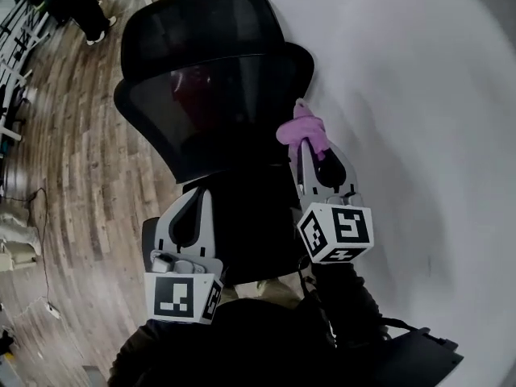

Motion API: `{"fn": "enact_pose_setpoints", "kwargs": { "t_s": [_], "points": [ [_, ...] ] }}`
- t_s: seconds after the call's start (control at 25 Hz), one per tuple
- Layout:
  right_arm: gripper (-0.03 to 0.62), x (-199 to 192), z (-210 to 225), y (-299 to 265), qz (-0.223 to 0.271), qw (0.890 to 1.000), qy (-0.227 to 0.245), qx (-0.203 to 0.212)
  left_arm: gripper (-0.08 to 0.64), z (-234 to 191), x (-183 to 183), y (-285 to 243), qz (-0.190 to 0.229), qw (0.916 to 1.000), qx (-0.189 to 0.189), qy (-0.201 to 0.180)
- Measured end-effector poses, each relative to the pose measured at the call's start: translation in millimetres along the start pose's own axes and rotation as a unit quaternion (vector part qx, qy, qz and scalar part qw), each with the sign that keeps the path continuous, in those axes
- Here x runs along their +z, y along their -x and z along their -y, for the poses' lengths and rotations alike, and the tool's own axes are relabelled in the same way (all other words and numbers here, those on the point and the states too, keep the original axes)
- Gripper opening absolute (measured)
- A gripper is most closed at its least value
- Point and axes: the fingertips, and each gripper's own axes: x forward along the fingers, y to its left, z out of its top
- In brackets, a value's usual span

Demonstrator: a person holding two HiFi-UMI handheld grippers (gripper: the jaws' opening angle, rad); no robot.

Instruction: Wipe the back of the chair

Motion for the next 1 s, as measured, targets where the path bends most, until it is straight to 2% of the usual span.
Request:
{"fn": "enact_pose_setpoints", "kwargs": {
  "t_s": [0.08,0.16,0.28,0.4,0.56,1.0],
  "points": [
    [0.097,-17,-26,13,-0.005,0.999,-0.009,0.050,0.009,0,-12,1,0.009,0.9998,0.019,-0.006],
    [0.097,-18,-48,26,-0.001,0.995,-0.008,0.096,0.009,7,-15,-1,0.014,0.9993,0.033,-0.006],
    [0.097,4,-78,35,0.016,0.989,0.009,0.145,0.009,16,11,-3,0.037,0.9985,0.039,-0.010],
    [0.097,14,-116,36,0.022,0.982,0.031,0.183,0.009,0,31,6,0.055,0.9970,0.051,-0.018],
    [0.097,14,-138,35,0.035,0.976,0.048,0.209,0.009,-13,30,8,0.066,0.9955,0.064,-0.021],
    [0.095,8,-164,42,0.050,0.968,0.056,0.239,0.009,-24,28,20,0.079,0.9940,0.076,-0.003]
  ]
}}
